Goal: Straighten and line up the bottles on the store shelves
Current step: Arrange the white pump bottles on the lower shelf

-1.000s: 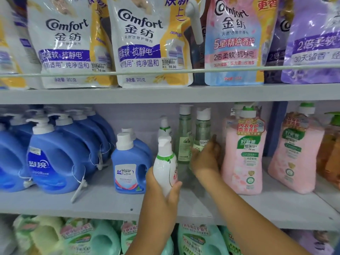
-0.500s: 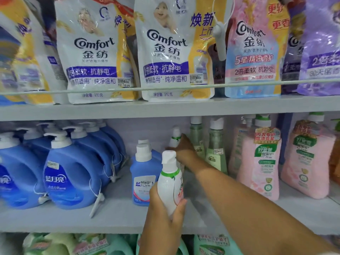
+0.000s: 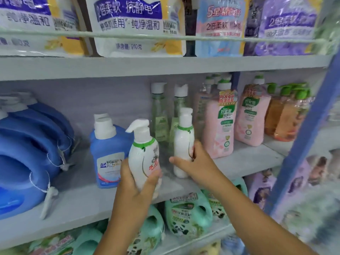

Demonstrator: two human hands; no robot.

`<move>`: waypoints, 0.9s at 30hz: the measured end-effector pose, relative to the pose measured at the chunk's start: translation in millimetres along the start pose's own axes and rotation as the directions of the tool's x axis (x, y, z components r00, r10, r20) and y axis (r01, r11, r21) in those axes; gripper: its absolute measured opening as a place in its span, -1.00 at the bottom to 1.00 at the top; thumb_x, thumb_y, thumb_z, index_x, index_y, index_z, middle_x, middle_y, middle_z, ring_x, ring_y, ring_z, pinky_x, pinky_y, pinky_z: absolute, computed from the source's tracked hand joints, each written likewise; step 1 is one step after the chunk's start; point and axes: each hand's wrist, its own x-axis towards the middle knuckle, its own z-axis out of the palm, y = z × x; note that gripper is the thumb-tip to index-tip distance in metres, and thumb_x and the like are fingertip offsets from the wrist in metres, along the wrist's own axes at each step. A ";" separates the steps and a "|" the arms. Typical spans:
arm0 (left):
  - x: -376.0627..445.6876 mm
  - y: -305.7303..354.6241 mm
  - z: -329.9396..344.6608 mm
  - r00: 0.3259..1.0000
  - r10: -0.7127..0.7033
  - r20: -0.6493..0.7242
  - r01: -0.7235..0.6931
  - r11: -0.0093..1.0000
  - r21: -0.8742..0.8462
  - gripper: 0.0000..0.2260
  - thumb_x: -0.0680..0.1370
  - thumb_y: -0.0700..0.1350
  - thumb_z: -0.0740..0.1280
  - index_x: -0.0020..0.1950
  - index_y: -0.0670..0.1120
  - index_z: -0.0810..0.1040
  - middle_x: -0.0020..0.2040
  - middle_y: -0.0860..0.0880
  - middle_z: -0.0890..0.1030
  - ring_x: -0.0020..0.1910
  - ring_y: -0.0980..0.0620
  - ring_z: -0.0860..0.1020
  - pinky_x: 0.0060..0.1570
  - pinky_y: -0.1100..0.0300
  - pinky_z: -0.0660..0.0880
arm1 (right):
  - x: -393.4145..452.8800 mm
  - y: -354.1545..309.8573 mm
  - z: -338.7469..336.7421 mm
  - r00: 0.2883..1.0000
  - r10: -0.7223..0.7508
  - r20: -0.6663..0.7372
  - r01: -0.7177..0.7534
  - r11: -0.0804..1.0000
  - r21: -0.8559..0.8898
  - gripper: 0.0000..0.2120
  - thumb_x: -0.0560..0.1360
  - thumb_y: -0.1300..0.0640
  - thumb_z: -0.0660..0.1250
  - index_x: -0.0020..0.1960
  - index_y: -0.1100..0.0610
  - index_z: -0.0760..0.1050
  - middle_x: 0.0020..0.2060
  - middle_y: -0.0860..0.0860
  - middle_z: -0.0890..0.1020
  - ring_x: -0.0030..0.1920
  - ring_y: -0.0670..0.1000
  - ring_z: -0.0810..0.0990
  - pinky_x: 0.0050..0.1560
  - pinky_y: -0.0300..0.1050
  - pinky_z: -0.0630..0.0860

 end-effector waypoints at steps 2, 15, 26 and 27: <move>4.7 2.4 6.8 0.998 -0.026 0.061 0.029 0.998 -0.049 -0.61 0.55 -0.05 0.45 0.23 0.30 0.38 -0.01 0.52 0.57 -0.03 0.51 0.54 -0.19 0.55 0.43 | -12.0 6.5 -12.0 0.999 0.022 -0.032 -0.022 1.000 -0.019 -0.49 0.38 -0.01 0.61 0.25 -0.10 0.48 0.07 -0.17 0.66 0.05 -0.21 0.64 0.07 -0.21 0.59; -53.9 57.9 171.8 0.936 -0.045 0.350 0.104 0.983 -0.150 -0.64 0.55 -0.09 0.44 0.18 0.35 0.51 0.00 0.29 0.70 -0.05 0.31 0.67 -0.17 0.34 0.57 | -122.3 70.0 -219.3 0.878 0.076 -0.474 -0.063 0.997 0.042 -0.64 0.46 -0.10 0.53 0.20 -0.14 0.53 -0.02 -0.25 0.68 -0.01 -0.22 0.63 0.04 -0.11 0.54; -112.0 138.6 435.3 0.926 -0.025 0.376 0.104 0.976 -0.191 -0.80 0.54 -0.07 0.46 0.09 0.20 0.60 -0.05 0.16 0.74 -0.08 0.12 0.71 -0.09 0.05 0.66 | -201.1 123.0 -482.9 0.821 0.163 -0.547 -0.158 0.986 0.056 -0.84 0.64 0.02 0.28 -0.01 -0.23 0.35 0.01 -0.28 0.52 -0.08 -0.31 0.45 -0.22 -0.45 0.35; -113.4 142.9 451.9 0.924 -0.029 0.380 0.111 0.974 -0.196 -0.80 0.54 -0.06 0.46 0.09 0.22 0.59 -0.05 0.18 0.73 -0.10 0.17 0.71 -0.16 0.17 0.65 | -201.9 124.3 -497.9 0.821 0.167 -0.546 -0.163 0.985 0.057 -0.83 0.64 0.03 0.28 0.00 -0.24 0.36 0.02 -0.27 0.53 -0.07 -0.31 0.46 -0.20 -0.41 0.35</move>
